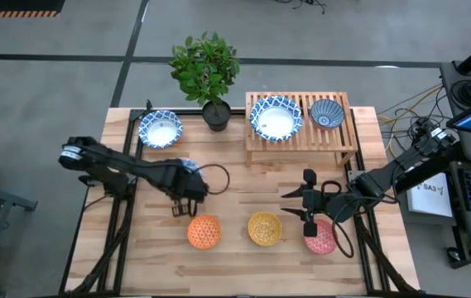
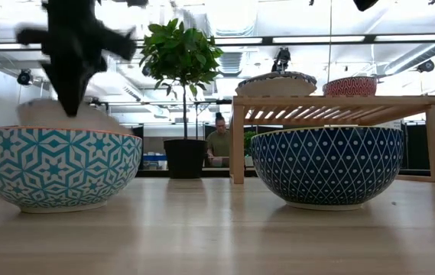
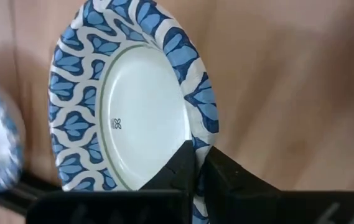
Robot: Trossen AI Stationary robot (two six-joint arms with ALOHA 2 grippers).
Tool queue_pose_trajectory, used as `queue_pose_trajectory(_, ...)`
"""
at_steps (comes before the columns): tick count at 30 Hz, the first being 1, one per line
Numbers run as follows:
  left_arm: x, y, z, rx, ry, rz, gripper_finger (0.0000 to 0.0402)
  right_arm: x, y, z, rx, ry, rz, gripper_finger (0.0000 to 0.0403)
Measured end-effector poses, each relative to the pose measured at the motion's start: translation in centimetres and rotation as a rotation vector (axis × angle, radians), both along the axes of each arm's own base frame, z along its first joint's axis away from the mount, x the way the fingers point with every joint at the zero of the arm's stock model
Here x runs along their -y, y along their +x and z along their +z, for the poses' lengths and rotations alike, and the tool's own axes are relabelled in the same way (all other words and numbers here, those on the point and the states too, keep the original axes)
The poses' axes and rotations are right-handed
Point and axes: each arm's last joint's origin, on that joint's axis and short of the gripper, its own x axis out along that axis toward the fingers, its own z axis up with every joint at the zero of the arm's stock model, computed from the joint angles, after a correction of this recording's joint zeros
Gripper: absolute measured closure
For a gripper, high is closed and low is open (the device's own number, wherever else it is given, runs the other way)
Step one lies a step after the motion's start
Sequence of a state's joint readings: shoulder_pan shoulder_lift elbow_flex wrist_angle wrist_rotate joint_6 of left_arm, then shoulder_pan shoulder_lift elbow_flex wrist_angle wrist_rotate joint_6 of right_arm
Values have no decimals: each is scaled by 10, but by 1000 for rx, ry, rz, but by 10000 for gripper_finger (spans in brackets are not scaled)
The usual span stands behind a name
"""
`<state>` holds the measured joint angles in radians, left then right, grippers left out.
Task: Place and stack bowls onto a shelf
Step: Stack the white bowl on top of the white bowl on the shelf
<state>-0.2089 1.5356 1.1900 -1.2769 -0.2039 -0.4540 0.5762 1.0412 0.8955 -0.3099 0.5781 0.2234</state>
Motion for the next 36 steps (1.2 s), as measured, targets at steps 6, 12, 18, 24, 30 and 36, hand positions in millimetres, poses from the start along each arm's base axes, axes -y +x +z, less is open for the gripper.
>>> queue_pose_trajectory(6, 28, 11, 45, 144, 45, -272, 401, 0, 0, 0, -3, -4, 2, 248)
queue_pose_trajectory(12, 41, 22, 78, 327, 153, -386, 401, -1, 0, 0, -7, -14, 18, 248)
queue_pose_trajectory(18, 43, 34, 92, 456, 218, -467, 401, -7, -4, 0, -4, -31, 57, 248)
queue_pose_trajectory(24, 43, 47, 99, 566, 347, -514, 401, -16, -17, 6, 20, -31, 129, 248)
queue_pose_trajectory(30, 38, 62, 108, 672, 419, -562, 401, -27, -35, 13, 49, -38, 218, 248)
queue_pose_trajectory(36, 26, 79, 111, 701, 510, -629, 401, -35, -47, 11, 66, -64, 240, 248)
